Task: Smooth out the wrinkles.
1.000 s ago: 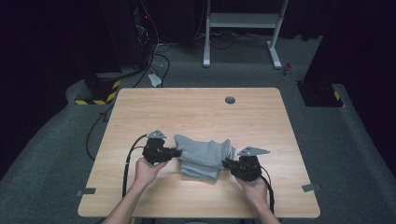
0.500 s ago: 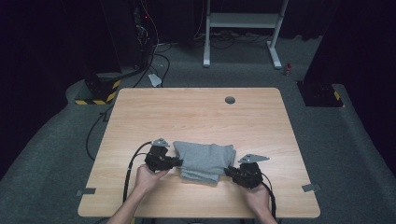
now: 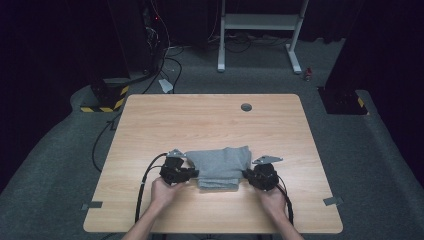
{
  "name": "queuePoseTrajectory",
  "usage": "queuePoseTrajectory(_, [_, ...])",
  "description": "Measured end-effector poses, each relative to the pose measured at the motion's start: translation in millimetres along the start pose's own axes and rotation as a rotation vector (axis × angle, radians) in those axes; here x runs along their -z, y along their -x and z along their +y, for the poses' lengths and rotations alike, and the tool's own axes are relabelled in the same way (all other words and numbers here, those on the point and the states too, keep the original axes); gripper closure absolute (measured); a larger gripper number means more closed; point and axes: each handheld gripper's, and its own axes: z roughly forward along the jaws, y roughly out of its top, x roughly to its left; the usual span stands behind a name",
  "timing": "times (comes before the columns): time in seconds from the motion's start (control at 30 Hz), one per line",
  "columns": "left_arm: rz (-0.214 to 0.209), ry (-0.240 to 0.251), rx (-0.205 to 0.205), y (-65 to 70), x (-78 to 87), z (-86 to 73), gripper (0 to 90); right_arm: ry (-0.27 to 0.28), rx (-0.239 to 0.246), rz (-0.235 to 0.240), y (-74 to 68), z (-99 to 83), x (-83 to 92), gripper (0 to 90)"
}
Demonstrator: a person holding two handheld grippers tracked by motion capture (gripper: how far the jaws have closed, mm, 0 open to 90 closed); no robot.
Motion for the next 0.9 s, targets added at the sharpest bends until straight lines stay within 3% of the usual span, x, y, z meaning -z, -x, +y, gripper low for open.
queuePoseTrajectory(0.23, [0.04, 0.028, -0.005, 1.1, -10.9, 9.7, 80.9, 0.0, 0.003, -0.049, 10.1, 9.6, -5.5, 79.5])
queuePoseTrajectory(0.27, [0.042, 0.03, -0.002, 1.2, -13.1, 11.6, 80.8, 0.0, -0.015, -0.058, 13.8, 10.6, -6.0, 79.3])
queuePoseTrajectory(0.43, [0.045, 0.048, 0.016, 2.4, -15.5, 15.5, 79.8, -0.005, -0.012, -0.079, 16.7, 15.2, -6.5, 77.8])
queuePoseTrajectory(0.53, [0.045, 0.069, 0.014, 5.0, -9.4, 16.0, 72.2, -0.002, -0.007, -0.08, 17.5, 17.2, -1.5, 74.2])
queuePoseTrajectory(0.67, [0.033, 0.121, 0.056, 1.4, 4.9, 19.7, 55.0, 0.035, -0.031, -0.062, 19.9, 19.2, 16.1, 71.4])
queuePoseTrajectory(0.83, [0.071, 0.156, 0.078, -6.1, 21.1, 32.3, 47.1, 0.066, -0.057, -0.052, 25.1, 26.0, 35.4, 68.1])
queuePoseTrajectory(0.9, [0.083, 0.148, 0.086, -7.8, 21.7, 38.9, 44.2, 0.087, -0.061, -0.045, 26.9, 31.7, 39.5, 66.6])
